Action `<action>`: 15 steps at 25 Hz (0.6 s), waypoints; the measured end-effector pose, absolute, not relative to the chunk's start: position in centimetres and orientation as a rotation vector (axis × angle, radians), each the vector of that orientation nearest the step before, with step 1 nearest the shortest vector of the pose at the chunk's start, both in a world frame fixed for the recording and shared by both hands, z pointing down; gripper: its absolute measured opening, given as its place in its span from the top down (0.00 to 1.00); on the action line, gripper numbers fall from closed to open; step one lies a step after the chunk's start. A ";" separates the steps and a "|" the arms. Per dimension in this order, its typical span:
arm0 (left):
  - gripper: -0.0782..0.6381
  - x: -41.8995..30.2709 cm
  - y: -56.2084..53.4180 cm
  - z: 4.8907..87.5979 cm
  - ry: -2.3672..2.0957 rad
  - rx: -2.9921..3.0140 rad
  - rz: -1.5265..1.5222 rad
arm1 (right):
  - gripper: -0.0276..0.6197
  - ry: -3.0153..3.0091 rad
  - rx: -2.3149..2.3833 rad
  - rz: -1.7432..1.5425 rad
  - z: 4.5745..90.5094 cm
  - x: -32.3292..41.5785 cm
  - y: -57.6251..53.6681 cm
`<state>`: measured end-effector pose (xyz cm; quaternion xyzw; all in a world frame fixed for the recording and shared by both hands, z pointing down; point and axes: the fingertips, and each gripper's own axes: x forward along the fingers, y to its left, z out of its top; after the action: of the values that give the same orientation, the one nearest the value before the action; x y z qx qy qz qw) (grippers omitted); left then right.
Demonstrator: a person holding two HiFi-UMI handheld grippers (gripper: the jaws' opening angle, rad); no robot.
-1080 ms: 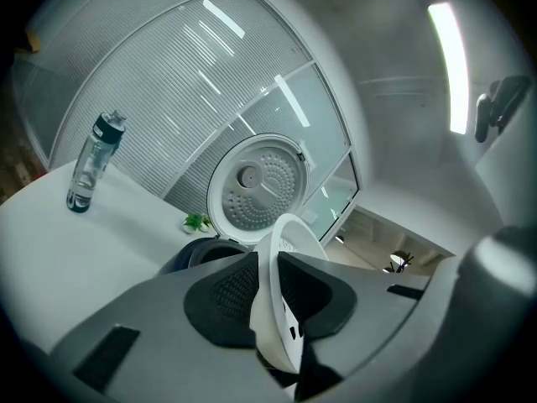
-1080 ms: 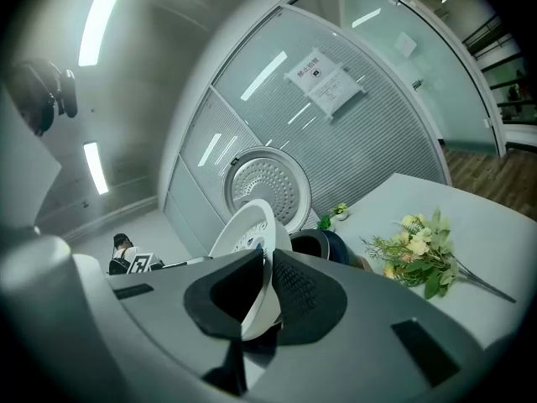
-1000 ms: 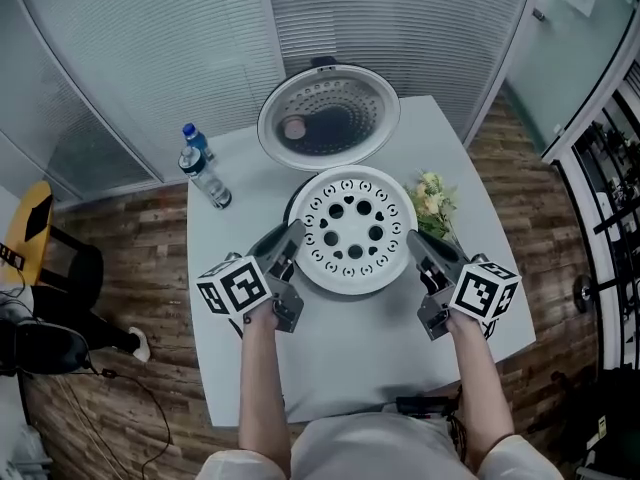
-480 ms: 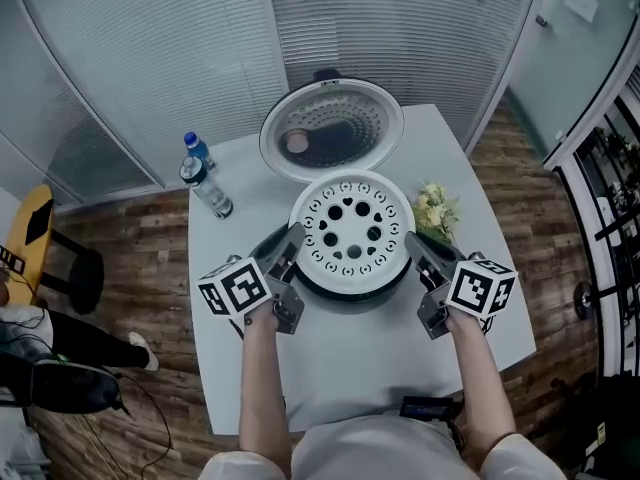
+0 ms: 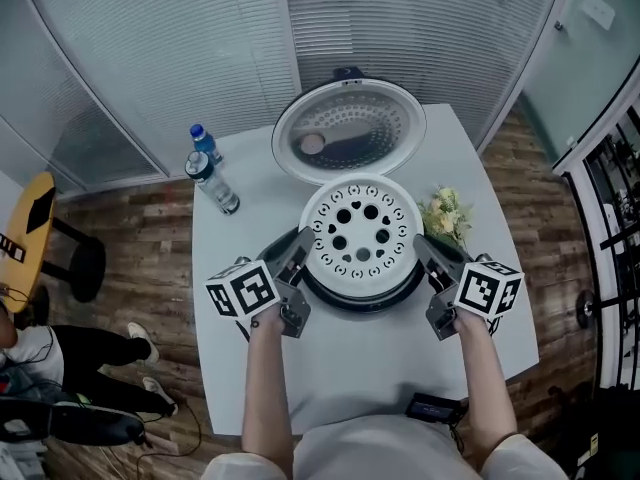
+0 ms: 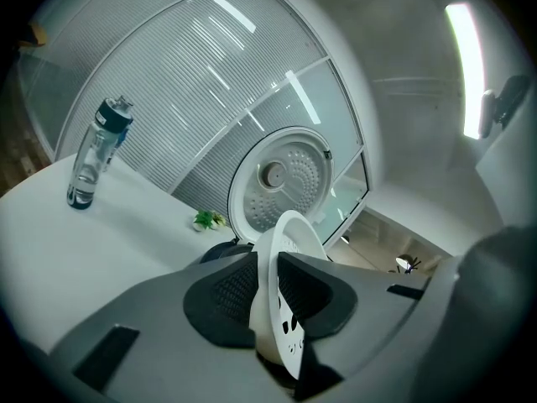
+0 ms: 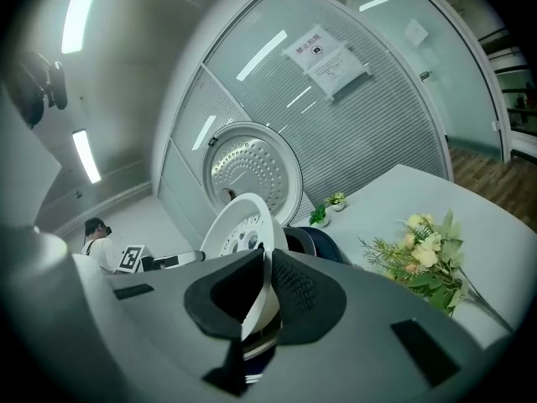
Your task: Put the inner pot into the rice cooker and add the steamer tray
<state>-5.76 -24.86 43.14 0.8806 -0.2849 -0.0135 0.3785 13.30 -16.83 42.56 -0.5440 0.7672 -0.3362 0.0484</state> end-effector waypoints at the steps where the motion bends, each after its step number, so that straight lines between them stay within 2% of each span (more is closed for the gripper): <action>1: 0.79 -5.7 -24.8 43.2 -0.723 2.250 -0.030 | 0.89 2.339 -1.666 -1.026 42.6 13.4 -17.0; 15: 0.79 -5.7 -24.8 43.6 -0.706 2.235 -0.046 | 0.89 2.327 -1.636 -1.058 42.8 13.5 -17.2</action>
<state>-5.72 -24.84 43.63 0.8785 -0.2775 -0.0179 0.3884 13.53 -17.22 42.83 -0.5384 0.7655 -0.3482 0.0531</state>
